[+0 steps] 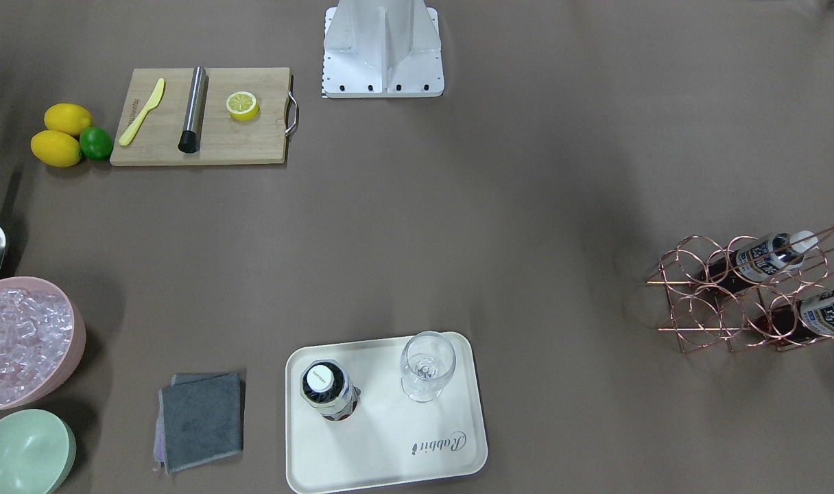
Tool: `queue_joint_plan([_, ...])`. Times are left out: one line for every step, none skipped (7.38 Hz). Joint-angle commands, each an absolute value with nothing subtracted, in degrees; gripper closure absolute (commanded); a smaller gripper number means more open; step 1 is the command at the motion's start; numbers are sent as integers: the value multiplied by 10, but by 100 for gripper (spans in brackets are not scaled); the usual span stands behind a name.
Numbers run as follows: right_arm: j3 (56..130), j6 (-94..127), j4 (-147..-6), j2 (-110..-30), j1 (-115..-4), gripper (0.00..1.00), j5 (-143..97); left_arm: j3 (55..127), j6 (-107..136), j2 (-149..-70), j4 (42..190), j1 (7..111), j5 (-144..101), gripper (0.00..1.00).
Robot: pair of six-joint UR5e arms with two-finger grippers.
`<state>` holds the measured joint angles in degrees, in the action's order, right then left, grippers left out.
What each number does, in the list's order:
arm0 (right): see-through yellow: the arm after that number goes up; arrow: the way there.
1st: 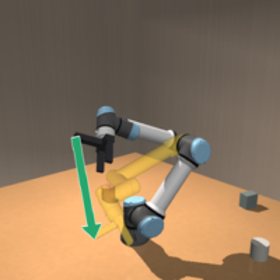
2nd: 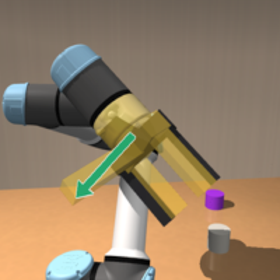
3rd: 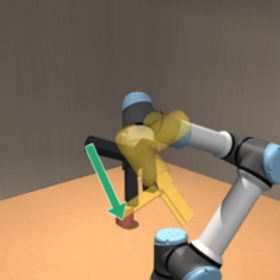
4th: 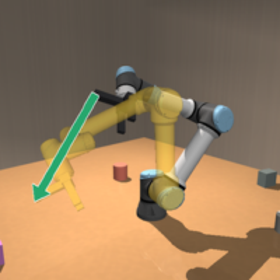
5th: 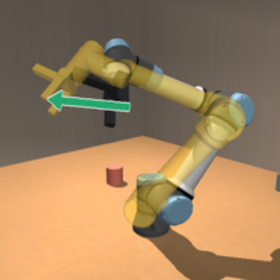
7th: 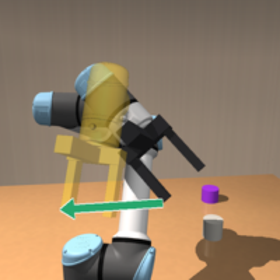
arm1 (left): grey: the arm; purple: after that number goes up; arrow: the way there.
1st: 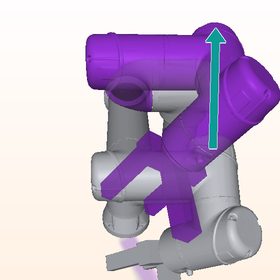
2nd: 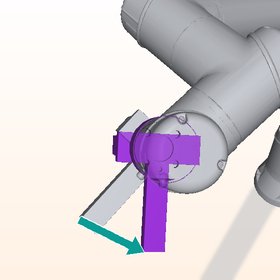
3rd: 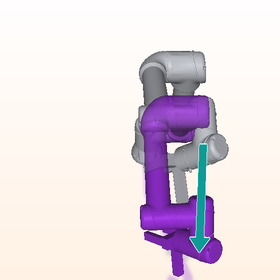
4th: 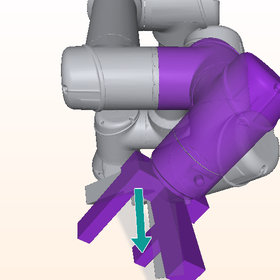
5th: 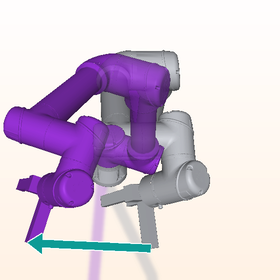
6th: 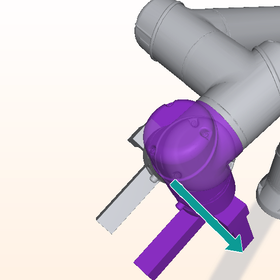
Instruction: Take tea from basket to plate
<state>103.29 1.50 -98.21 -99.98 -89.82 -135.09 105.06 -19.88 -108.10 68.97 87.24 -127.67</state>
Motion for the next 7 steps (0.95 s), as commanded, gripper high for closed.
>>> queue_joint_plan([1027,16,-981,-991,-897,0,-1347,1046,-136,-1054,683,914,-1277,2])
queue_joint_plan([1018,15,-982,-974,-897,0,-1346,1043,-135,-1034,679,922,-1289,2])
queue_joint_plan([1019,14,-982,-972,-897,0,-1341,1039,-136,-1013,685,921,-1290,2])
queue_joint_plan([1017,14,-982,-974,-897,0,-1340,1005,-137,-1006,713,921,-1315,2])
queue_joint_plan([1017,14,-982,-974,-897,0,-1340,975,-136,-994,755,922,-1334,2])
queue_joint_plan([1022,15,-982,-976,-897,0,-1341,969,-135,-974,771,922,-1334,2])
queue_joint_plan([1024,15,-982,-983,-897,0,-1341,969,-129,-963,772,923,-1335,2])
